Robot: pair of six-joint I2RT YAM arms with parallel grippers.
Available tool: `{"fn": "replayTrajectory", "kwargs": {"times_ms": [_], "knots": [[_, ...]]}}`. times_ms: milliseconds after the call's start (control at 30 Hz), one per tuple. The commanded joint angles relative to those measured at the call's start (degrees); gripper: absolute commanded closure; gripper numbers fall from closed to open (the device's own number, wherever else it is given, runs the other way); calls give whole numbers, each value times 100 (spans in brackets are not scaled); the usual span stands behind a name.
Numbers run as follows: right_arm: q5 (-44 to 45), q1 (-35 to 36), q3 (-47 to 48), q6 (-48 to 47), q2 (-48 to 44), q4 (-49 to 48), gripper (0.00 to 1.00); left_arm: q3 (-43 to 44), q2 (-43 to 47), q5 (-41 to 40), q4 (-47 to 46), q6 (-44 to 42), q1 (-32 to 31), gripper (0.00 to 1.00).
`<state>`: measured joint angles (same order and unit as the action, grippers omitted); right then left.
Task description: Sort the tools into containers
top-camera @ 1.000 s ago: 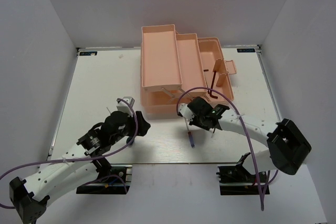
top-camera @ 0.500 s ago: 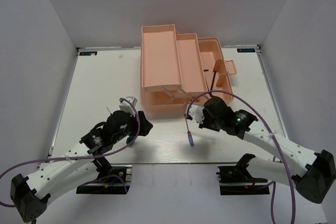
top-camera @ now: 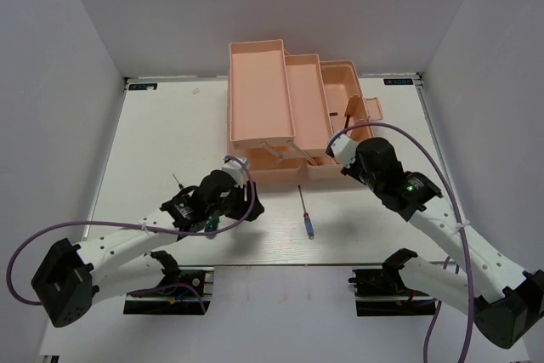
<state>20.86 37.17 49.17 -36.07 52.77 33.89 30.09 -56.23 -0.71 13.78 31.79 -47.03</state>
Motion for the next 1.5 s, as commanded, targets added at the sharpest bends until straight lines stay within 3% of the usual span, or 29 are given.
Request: {"fn": "replayTrajectory", "kwargs": {"times_ms": [0, 167, 300, 633, 667, 700, 733, 767, 800, 1133, 1467], "knots": [[612, -210, 330, 214, 4, -760, 100, 401, -291, 396, -507, -252, -123, 31], [656, -499, 409, 583, 391, -1295, 100, 682, -836, 712, -938, -489, -403, 31], [234, -719, 848, 1171, 1496, -1376, 100, 998, -1434, 844, -1273, -604, -649, 31], [-767, -1492, 3124, 2438, 4036, -612, 100, 2484, -3244, -403, -509, -60, -1361, 31], [-959, -1580, 3238, 2552, 4117, -464, 93, 2589, -3367, -604, -377, 19, -1475, 31], [-1057, -1598, 3266, 2649, 4179, -306, 77, 2842, -3499, -719, -220, 98, -1537, 31], [-1232, -1686, 3266, 2719, 4180, -278, 62, 2984, -3770, -955, 156, 256, -1607, 31], [-1347, -1747, 3161, 2737, 4101, -286, 38, 3116, -3903, -1079, 351, 362, -1669, 31], [-1365, -1783, 3100, 2763, 4031, -304, 33, 3326, -4000, -1185, 510, 450, -1800, 31], [-2015, -2538, 2115, 3220, 2845, -374, 31, 4338, -4983, -2450, 1995, 1776, -2539, 32], [-2860, -3013, 1113, 3520, 1816, -480, 31, 5051, -5891, -2864, 2664, 2427, -2707, 40]]}}
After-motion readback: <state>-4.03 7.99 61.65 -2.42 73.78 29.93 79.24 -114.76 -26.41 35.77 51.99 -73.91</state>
